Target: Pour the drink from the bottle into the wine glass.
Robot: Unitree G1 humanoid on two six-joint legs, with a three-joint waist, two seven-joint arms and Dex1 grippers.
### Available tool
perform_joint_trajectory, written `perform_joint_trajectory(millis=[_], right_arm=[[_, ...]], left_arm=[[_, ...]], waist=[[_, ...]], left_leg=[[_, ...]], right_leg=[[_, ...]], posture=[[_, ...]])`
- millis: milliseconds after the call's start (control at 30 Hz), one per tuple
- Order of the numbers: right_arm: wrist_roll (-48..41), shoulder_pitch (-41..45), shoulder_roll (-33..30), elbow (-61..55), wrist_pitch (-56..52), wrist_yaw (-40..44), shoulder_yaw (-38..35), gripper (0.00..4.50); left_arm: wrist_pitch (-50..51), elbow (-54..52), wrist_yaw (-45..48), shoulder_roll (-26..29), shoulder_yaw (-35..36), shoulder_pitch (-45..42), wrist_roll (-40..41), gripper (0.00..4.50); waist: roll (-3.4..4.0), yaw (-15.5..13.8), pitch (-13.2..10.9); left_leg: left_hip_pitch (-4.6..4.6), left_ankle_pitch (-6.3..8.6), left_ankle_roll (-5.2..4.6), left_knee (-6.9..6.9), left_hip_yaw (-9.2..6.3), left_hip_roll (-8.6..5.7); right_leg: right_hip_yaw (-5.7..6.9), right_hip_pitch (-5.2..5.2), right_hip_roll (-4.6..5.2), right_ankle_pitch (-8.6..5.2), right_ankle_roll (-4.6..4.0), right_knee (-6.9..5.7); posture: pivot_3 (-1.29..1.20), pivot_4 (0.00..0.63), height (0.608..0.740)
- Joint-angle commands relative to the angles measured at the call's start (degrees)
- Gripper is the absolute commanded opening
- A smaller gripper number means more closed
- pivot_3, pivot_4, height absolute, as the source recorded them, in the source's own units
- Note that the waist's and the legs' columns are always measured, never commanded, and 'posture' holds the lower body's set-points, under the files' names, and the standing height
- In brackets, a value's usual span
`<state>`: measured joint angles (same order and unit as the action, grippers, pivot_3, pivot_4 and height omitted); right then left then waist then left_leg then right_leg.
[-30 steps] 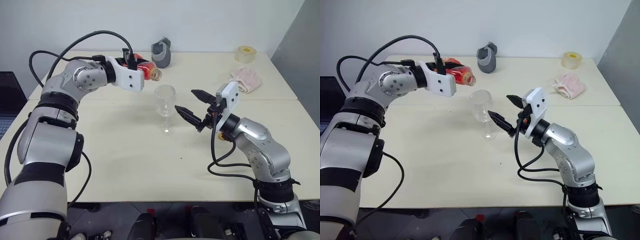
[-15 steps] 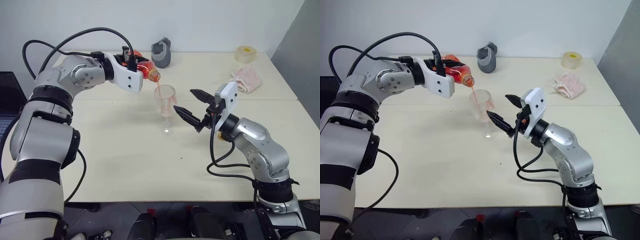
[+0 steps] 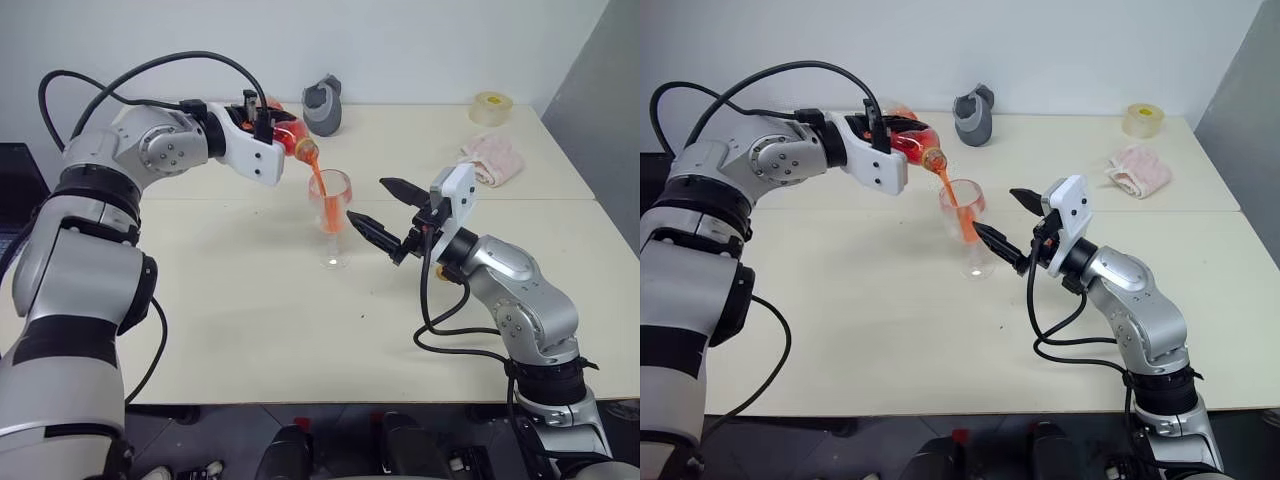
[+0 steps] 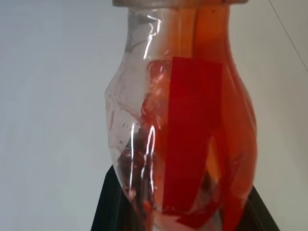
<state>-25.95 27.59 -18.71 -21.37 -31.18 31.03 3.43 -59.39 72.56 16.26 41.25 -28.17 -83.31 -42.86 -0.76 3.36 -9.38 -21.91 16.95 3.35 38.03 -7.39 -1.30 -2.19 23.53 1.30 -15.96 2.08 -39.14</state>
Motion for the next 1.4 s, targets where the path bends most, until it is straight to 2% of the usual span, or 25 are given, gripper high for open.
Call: perform_joint_trajectory(millis=[33, 900, 1000, 1400], right_arm=[[0.3, 0.9, -0.2, -1.0, 1.7, 0.6, -0.2, 4.50], [0.1, 1.3, 0.2, -0.2, 1.8, 0.1, -0.4, 4.50], [0.0, 1.1, 0.2, -0.3, 1.7, 0.1, -0.5, 4.50], [-0.2, 1.5, 0.2, 0.3, 1.4, 0.0, -0.8, 4.50]], left_arm=[[-0.1, -0.3, -2.2, 1.4, 0.1, -3.1, -0.3, 0.90], [0.8, 0.9, -6.2, 1.1, -3.1, -5.4, -3.3, 0.90], [1.0, 1.3, -4.6, 0.6, -1.9, -5.0, -1.5, 0.90], [3.7, 0.9, 13.5, -2.0, 8.0, 0.0, 14.5, 0.90]], waist=[[0.00, 0.0, 0.0], [0.00, 0.0, 0.0], [0.00, 0.0, 0.0], [0.00, 0.2, 0.0]], left_leg=[[0.00, 0.00, 0.00, 0.00, 0.00, 0.00], [0.00, -0.01, 0.01, 0.02, 0.02, -0.01], [0.00, -0.01, 0.01, 0.03, 0.02, -0.01], [0.01, -0.03, 0.04, 0.04, 0.03, 0.00]], right_leg=[[0.00, 0.00, 0.00, 0.00, 0.00, 0.00], [-0.01, 0.00, 0.00, 0.00, 0.00, -0.03], [-0.01, 0.00, 0.00, 0.00, 0.00, -0.02], [-0.02, 0.02, 0.00, 0.00, 0.00, -0.07]], posture=[[0.00, 0.150, 0.740], [0.00, 0.150, 0.740], [0.00, 0.150, 0.740], [0.00, 0.150, 0.740]])
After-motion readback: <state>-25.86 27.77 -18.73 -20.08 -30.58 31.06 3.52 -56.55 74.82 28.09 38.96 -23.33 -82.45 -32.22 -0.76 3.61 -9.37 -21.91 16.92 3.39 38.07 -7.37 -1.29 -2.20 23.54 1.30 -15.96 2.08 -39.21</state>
